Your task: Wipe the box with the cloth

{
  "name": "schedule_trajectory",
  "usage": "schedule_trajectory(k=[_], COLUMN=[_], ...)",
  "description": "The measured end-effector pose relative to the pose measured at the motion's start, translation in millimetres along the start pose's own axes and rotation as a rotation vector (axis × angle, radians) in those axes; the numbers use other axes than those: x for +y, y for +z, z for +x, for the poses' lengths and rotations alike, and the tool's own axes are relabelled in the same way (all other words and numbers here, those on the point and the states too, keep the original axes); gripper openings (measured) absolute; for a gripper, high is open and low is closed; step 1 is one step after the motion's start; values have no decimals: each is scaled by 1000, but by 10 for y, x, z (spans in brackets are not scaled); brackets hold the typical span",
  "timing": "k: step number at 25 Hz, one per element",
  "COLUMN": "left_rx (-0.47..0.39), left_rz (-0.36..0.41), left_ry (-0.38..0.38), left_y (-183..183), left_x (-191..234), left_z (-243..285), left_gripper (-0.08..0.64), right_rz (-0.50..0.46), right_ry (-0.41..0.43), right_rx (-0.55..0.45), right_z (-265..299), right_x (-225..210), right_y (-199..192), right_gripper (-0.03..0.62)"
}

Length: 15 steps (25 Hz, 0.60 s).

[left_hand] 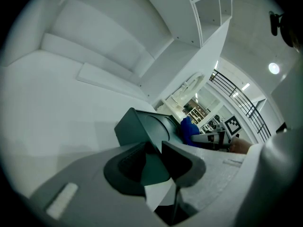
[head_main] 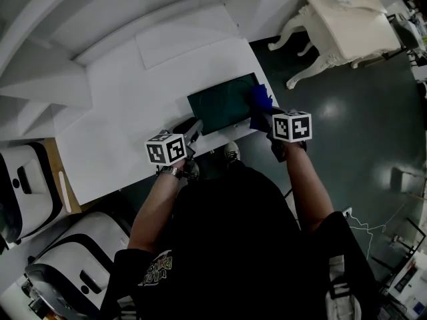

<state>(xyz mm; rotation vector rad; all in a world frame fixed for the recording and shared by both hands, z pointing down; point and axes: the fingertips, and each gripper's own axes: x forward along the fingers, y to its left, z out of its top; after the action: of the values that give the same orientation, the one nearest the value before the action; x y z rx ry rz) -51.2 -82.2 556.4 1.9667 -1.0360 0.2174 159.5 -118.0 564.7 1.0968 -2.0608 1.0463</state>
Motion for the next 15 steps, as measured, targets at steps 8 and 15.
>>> schedule_trajectory(k=[8, 15], left_rx=[-6, -12], left_rz=[0, -3], left_ry=[2, 9], left_y=[5, 5], left_x=[6, -2], left_z=[2, -7], left_gripper=[114, 112], right_rz=[-14, -120], right_ry=[-38, 59], right_rx=[25, -6], right_z=[0, 68], right_x=[-10, 578], right_y=[11, 325], right_gripper=[91, 91])
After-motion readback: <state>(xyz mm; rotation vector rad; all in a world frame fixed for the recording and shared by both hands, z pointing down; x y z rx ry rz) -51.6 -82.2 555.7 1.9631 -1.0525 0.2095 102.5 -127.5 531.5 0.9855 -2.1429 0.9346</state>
